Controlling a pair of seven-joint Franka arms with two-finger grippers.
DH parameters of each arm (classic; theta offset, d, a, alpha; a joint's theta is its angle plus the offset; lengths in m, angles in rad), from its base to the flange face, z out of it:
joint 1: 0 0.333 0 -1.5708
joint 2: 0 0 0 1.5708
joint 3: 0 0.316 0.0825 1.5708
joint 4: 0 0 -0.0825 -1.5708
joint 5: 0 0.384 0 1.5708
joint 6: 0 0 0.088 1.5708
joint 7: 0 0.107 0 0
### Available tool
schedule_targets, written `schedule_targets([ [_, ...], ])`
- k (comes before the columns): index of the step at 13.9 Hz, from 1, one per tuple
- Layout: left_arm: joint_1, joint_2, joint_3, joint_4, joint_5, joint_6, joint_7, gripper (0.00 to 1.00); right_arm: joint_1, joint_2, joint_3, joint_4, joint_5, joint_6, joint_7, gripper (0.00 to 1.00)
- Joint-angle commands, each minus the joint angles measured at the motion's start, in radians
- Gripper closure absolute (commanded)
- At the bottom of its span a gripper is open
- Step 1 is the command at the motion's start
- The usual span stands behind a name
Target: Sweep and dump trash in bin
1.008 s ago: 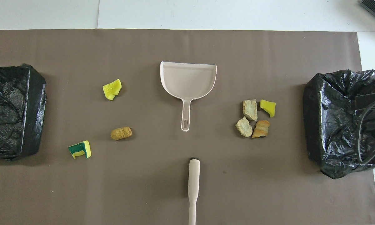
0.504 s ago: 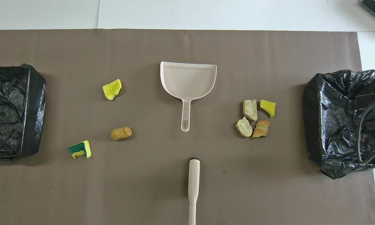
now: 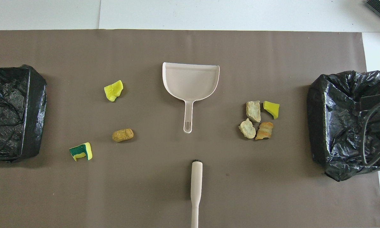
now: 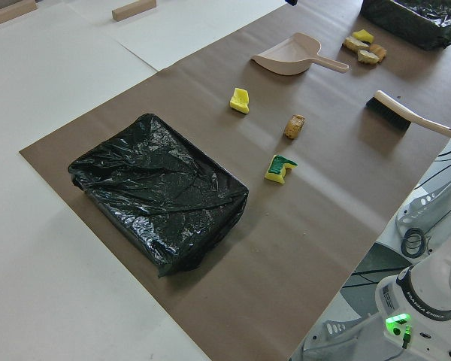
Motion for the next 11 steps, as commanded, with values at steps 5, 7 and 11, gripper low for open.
schedule_targets([
  [5, -0.051, -0.033, -0.031, -0.066, -0.042, 0.012, -0.016, 0.0, -0.004, -0.009, 0.001, -0.002, 0.016, -0.016, -0.029, 0.0],
  [7, -0.109, -0.057, -0.035, -0.122, -0.044, 0.025, -0.028, 0.0, -0.004, -0.009, 0.0, -0.002, 0.016, -0.016, -0.028, 0.0],
  [11, -0.251, -0.11, -0.037, -0.28, -0.047, 0.124, -0.181, 0.0, -0.004, -0.009, 0.001, -0.002, 0.016, -0.016, -0.028, 0.0],
])
